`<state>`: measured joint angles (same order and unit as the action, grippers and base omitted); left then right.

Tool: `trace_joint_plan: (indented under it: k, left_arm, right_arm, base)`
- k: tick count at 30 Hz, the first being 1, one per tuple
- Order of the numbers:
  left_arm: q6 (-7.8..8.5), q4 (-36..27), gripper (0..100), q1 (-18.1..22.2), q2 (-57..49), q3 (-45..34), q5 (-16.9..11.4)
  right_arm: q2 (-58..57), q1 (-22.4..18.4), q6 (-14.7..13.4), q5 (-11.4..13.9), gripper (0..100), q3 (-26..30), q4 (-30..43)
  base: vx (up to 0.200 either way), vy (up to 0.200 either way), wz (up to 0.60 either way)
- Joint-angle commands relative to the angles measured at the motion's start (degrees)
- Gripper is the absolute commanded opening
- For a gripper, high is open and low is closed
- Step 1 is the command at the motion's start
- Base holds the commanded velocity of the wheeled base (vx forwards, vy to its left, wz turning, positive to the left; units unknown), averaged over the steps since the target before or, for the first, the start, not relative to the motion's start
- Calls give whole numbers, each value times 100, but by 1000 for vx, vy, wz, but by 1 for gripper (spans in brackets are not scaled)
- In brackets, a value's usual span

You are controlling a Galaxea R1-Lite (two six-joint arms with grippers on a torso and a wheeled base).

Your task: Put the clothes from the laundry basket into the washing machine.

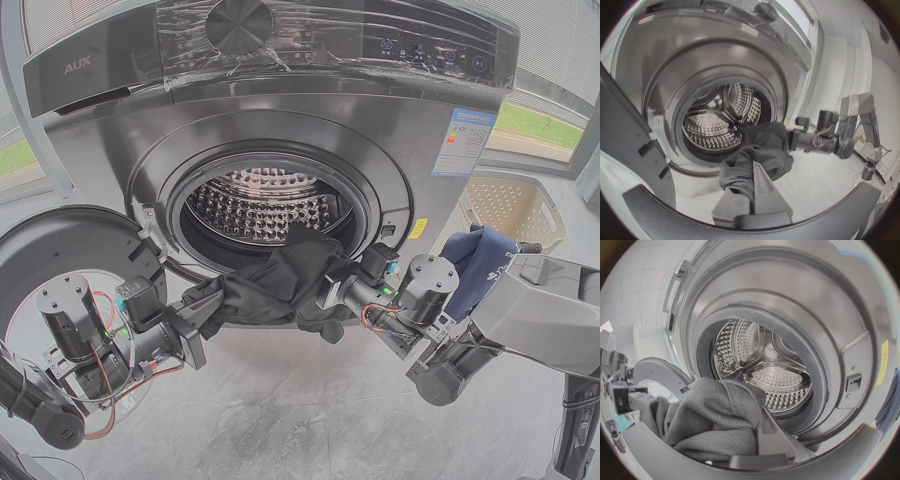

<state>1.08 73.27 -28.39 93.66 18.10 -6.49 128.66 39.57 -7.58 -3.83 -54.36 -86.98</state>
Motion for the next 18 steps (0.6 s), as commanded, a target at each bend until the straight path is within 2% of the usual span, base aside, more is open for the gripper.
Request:
trace_joint_plan:
  k: [1, 9, 10, 15, 18]
  left_arm:
    - [23, 4, 0, 88, 311, -219, -19]
    - [6, 65, 0, 115, 891, -307, -11]
    - [23, 74, 100, 106, 970, -316, -11]
    - [-29, 408, 100, 88, 1207, -474, -19]
    - [41, 619, 100, 53, 1321, -782, -28]
  right_arm:
    - [-306, 68, -6, -4, 0, 162, -12]
    - [-403, 200, -6, -4, 0, 162, -3]
    - [-403, 200, -6, -4, 0, 162, -3]
    - [-403, 200, -6, 5, 0, 136, -3]
    - [-403, 183, 2, 5, 0, 110, 6]
  base:
    - [0, 0, 0]
    - [0, 0, 0]
    - [0, 0, 0]
    - [0, 0, 0]
    - [0, 0, 0]
